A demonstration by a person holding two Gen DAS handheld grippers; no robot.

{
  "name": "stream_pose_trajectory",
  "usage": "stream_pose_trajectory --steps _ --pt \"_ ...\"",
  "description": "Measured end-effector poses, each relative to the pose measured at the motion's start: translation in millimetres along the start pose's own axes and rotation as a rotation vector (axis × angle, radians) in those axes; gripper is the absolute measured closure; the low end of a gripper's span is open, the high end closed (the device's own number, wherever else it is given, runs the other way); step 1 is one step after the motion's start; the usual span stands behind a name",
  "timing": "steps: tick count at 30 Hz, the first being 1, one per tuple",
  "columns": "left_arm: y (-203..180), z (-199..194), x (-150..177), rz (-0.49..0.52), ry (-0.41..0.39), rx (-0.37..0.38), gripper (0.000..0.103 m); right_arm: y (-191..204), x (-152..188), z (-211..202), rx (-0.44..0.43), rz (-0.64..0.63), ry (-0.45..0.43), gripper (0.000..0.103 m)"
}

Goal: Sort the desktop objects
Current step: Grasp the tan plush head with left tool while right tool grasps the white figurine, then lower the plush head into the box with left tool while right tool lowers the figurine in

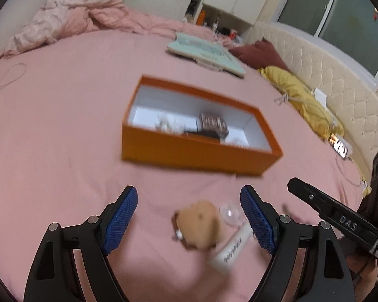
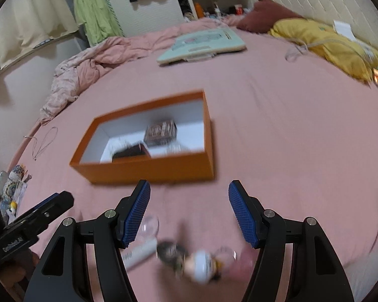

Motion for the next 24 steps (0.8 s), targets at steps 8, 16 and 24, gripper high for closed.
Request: stream_pose_trajectory --steps 8,16,24 --pt "-11 42 25 0.065 0.083 -0.088 0.020 -16 50 -3 0.022 0.108 0.071 0.037" --pt "-27 52 37 0.189 0.077 -0.141 0.066 -4 69 2 0.052 0.025 0.085 0.037" --pt "-20 48 31 0.113 0.071 -0.117 0.066 -19 69 4 -0.067 0.194 0.056 0.037"
Point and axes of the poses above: each gripper's, at about its wrist camera, not at the fingertips, and z roughly the way its jaws point, y to its left, x to its underside, the point moved 8 cm from there along z, roughly the way its jaws point, and after that the axes turned 8 degrees about -x, right-handed, at the moved point
